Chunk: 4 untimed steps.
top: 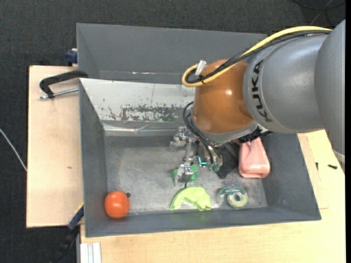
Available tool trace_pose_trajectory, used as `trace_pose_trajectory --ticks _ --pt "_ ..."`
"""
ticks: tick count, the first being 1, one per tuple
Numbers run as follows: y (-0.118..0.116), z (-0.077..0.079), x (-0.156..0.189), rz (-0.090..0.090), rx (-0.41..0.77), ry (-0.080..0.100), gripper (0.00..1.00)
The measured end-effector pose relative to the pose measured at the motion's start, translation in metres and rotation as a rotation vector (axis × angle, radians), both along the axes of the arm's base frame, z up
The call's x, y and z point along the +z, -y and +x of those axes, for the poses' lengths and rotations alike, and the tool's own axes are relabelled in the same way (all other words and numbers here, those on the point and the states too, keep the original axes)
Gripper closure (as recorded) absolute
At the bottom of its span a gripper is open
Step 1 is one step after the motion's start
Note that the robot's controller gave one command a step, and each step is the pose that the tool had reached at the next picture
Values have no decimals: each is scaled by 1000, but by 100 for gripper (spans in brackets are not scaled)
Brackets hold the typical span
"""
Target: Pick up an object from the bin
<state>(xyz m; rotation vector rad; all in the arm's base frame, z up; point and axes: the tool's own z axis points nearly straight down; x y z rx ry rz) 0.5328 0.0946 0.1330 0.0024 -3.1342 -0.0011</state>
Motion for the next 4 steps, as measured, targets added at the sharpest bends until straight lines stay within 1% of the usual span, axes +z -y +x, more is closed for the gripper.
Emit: trace_pose_trajectory --ticks 1,2,3,4 --pt "0 2 4 1 -1 8 0" --pt "18 -7 -6 4 106 15 0" --pt "36 -5 -51 -11 431 -1 100" --pt "36 -5 -51 -11 431 -1 100"
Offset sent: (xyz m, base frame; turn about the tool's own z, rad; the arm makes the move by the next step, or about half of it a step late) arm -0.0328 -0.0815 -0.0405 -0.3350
